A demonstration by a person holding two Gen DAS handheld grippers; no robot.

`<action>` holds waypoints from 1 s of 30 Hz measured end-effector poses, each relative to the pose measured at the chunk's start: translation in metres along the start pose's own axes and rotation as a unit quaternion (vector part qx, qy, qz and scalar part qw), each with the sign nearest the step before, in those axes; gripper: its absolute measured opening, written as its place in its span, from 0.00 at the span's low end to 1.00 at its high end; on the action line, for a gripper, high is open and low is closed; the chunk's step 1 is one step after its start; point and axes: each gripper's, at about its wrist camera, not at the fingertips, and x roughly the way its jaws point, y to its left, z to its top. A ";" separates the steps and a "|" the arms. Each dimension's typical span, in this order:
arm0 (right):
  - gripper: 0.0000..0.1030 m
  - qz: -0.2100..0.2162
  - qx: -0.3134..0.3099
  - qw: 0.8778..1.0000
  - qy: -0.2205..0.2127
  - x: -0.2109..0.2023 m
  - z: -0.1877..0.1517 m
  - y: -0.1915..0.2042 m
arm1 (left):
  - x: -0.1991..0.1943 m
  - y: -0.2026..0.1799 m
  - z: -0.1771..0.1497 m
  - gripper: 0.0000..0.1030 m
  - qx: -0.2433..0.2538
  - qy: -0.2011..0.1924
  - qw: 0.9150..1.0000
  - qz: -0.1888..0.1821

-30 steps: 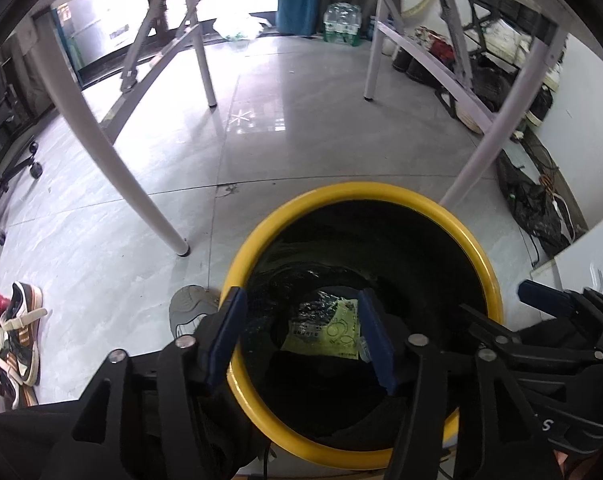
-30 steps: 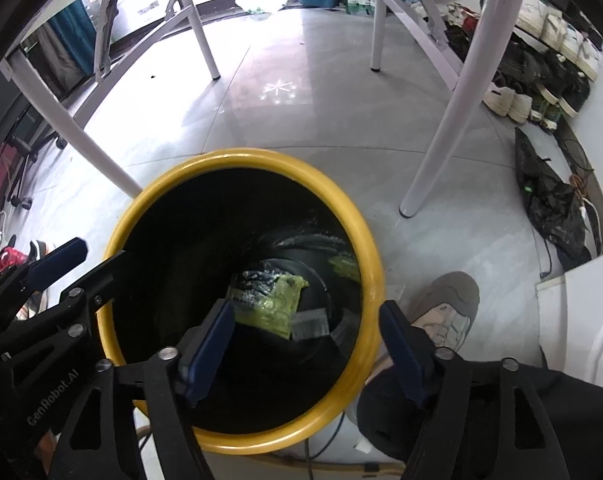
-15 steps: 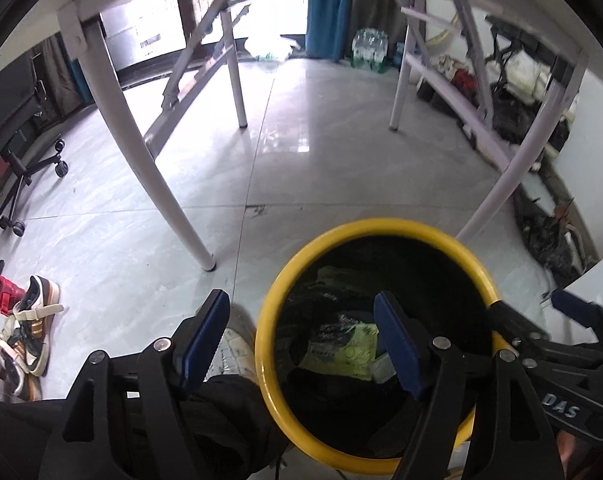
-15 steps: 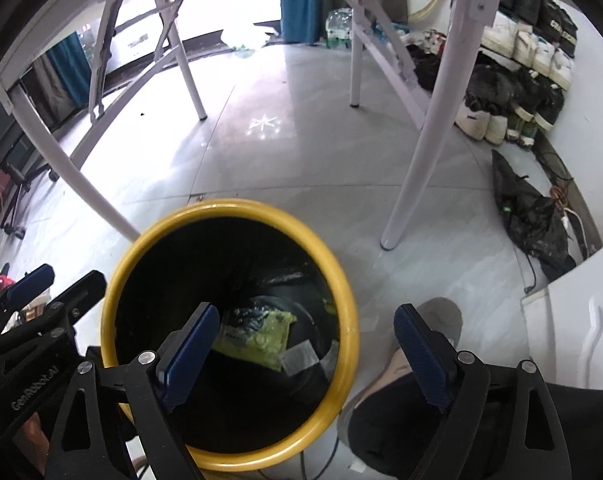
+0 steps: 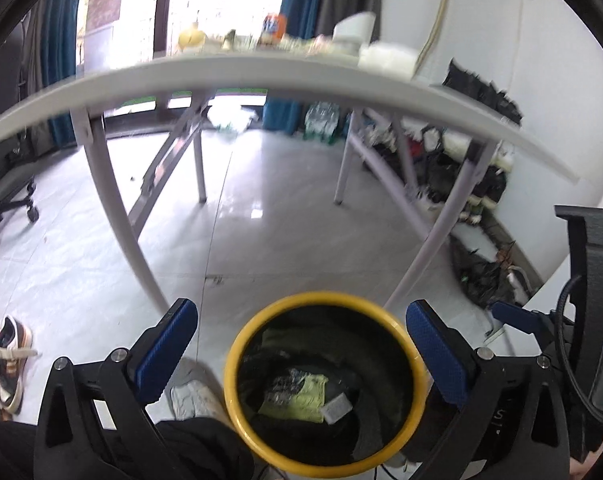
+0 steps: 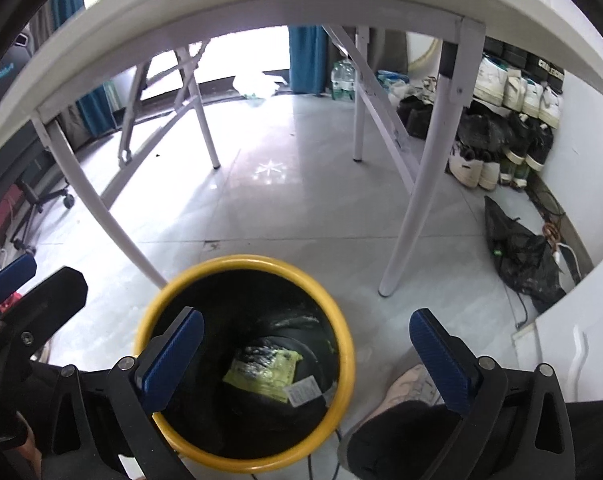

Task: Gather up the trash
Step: 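Raise both tools from the bin back over the table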

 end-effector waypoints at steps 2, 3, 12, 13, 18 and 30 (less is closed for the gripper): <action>1.00 0.004 0.000 1.000 -0.017 -0.012 0.003 -0.001 | -0.007 0.001 0.003 0.99 -0.002 -0.014 1.000 -0.015; 1.00 0.002 -0.002 1.000 -0.024 -0.017 0.005 -0.002 | -0.012 0.002 0.005 0.99 -0.003 -0.022 1.000 -0.019; 1.00 0.019 -0.031 0.995 -0.097 -0.074 0.023 -0.002 | -0.050 0.011 0.034 0.99 -0.016 -0.094 0.995 0.005; 1.00 0.020 -0.033 0.994 -0.105 -0.081 0.024 -0.002 | -0.054 0.014 0.037 0.99 -0.019 -0.103 0.994 0.004; 1.00 0.019 -0.036 0.987 -0.154 -0.113 0.038 -0.006 | -0.073 0.020 0.064 0.99 -0.022 -0.150 0.988 0.016; 1.00 0.040 -0.036 0.975 -0.218 -0.130 0.111 -0.010 | -0.047 0.033 0.129 0.99 -0.008 -0.146 0.989 0.036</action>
